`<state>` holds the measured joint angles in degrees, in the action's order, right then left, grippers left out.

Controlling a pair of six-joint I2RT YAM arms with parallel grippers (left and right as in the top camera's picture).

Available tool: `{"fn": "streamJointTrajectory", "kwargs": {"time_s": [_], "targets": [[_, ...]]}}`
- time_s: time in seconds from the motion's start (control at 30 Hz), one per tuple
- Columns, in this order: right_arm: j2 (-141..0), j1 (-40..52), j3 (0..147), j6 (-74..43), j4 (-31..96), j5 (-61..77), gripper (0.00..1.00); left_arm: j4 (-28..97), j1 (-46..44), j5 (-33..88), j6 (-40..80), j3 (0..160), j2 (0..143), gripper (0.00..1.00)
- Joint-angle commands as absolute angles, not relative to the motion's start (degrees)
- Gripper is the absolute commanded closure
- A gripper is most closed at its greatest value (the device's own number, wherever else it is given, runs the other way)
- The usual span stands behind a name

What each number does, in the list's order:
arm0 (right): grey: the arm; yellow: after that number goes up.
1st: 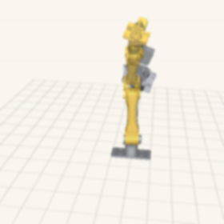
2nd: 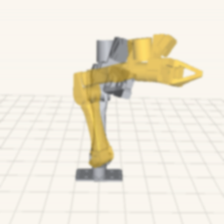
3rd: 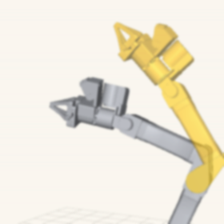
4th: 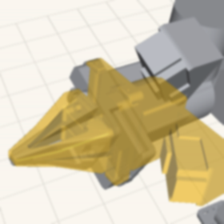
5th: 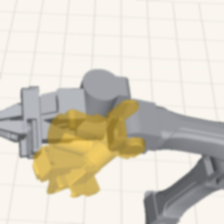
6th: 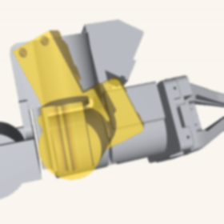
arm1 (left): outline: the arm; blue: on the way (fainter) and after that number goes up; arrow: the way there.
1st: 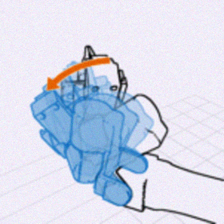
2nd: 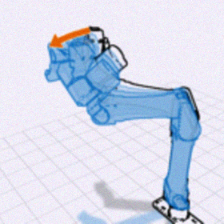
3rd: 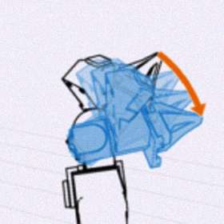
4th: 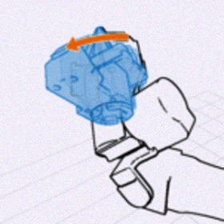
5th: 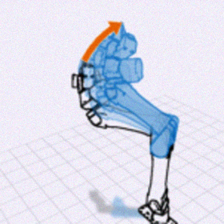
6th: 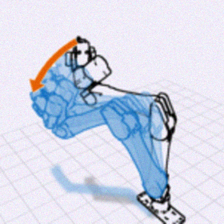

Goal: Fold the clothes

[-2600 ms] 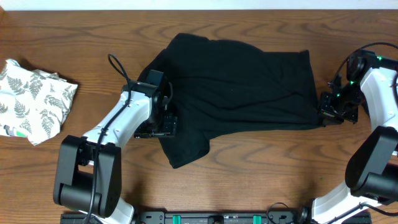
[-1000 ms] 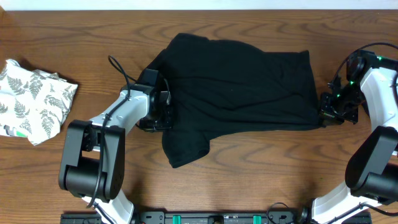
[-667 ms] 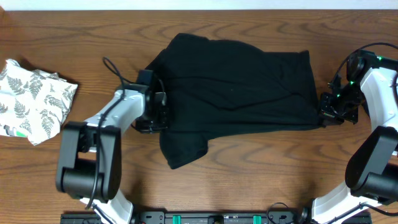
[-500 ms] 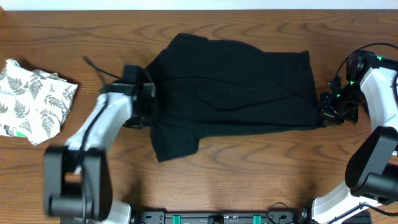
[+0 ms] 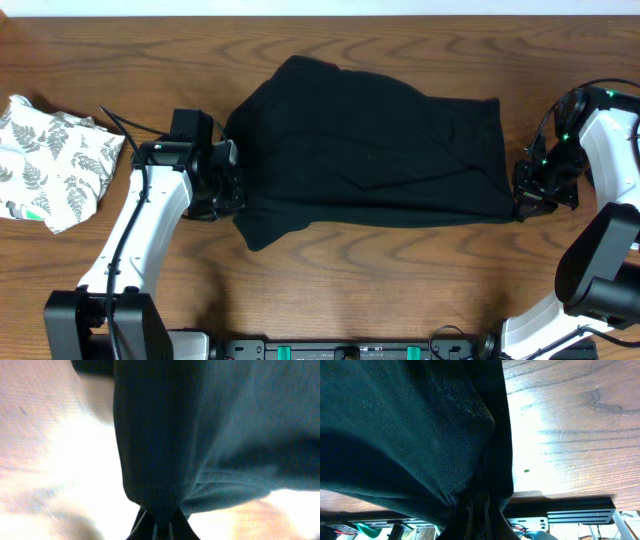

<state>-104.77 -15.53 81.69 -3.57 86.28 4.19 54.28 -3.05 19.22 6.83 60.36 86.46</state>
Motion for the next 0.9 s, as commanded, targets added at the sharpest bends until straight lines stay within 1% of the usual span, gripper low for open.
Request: {"fn": "streamJointTrajectory", "kwargs": {"time_s": [0.0,0.23,0.37,0.4,0.47,0.63,0.67,0.73,0.8,0.87], "targets": [[-104.16,-16.01,82.32,-2.90,87.26,1.65,0.92,58.96,-2.70,21.89,8.40,60.55,85.93,0.94],[-104.16,-16.01,82.32,-2.92,89.62,1.48,0.92,62.37,-2.70,21.87,8.38,60.55,85.93,0.93],[-104.16,-16.01,82.32,-2.92,90.67,1.50,0.79,62.37,-2.70,21.87,8.38,60.55,85.93,0.88],[-104.16,-16.01,82.32,-2.92,90.78,1.48,0.76,62.37,-2.70,21.87,8.38,60.55,85.93,0.85],[-104.16,-16.01,82.32,-2.92,91.05,1.50,0.71,62.37,-2.70,21.87,8.38,60.55,85.93,0.83],[-104.16,-16.01,82.32,-2.92,91.11,1.50,0.71,62.83,-2.70,21.85,8.38,60.55,85.93,0.83],[-104.16,-16.01,82.32,-2.92,91.09,1.50,0.71,62.98,-2.70,21.85,8.38,60.55,85.93,0.79],[-104.16,-16.01,82.32,-2.92,91.07,1.50,0.71,63.42,-2.70,21.85,8.38,60.55,85.93,0.77],[-104.16,-16.01,82.32,-2.92,90.91,1.50,0.71,63.61,-2.70,21.85,8.38,60.55,85.93,0.72],[-104.16,-16.01,82.32,-2.92,90.06,1.74,0.74,62.94,-2.70,21.85,8.29,60.55,85.93,0.72]]}}
